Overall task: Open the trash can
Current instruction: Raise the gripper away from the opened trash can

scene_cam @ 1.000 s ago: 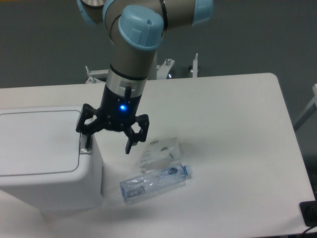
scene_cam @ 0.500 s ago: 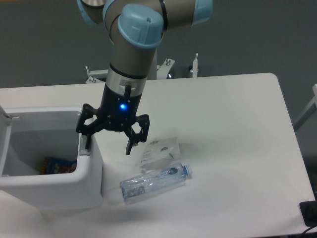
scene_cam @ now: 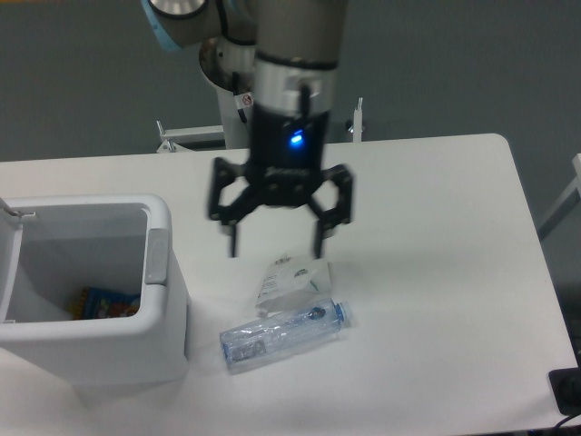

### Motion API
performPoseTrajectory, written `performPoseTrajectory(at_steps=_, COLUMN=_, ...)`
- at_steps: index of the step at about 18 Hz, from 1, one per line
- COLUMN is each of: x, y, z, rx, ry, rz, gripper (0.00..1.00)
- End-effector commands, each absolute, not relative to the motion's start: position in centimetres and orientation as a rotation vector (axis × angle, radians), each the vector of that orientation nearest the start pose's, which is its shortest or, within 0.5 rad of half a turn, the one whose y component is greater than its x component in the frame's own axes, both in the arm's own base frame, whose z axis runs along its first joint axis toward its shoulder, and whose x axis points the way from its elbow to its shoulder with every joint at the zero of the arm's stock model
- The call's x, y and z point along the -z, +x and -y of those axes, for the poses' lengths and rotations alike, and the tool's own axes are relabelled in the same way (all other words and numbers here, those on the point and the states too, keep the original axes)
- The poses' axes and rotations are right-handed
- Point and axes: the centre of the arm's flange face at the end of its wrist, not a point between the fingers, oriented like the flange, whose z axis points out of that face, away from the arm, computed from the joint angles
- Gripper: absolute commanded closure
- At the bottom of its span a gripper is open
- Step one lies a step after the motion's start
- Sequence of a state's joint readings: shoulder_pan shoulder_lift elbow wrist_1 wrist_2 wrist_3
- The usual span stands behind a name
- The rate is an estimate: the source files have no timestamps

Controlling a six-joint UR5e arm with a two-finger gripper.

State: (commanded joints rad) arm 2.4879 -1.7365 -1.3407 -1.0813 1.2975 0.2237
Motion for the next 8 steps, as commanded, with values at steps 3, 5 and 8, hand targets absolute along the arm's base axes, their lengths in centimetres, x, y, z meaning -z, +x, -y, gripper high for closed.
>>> performPoseTrajectory(at_steps=3, x=-57.4, y=-39.6, z=-45.2, rx=-0.220, ry=-2.572, rz=0.647, gripper=0.00)
performPoseTrajectory(at_steps=5, x=-56.4, y=-40.7, z=-43.0, rx=-0.298, ry=-2.718, rz=0.504, gripper=0.00)
performPoseTrajectory(at_steps=8, x=-55.4, y=-40.3, z=-41.4, rx=-0.383, ry=-2.837, rz=0.317, gripper=0.00)
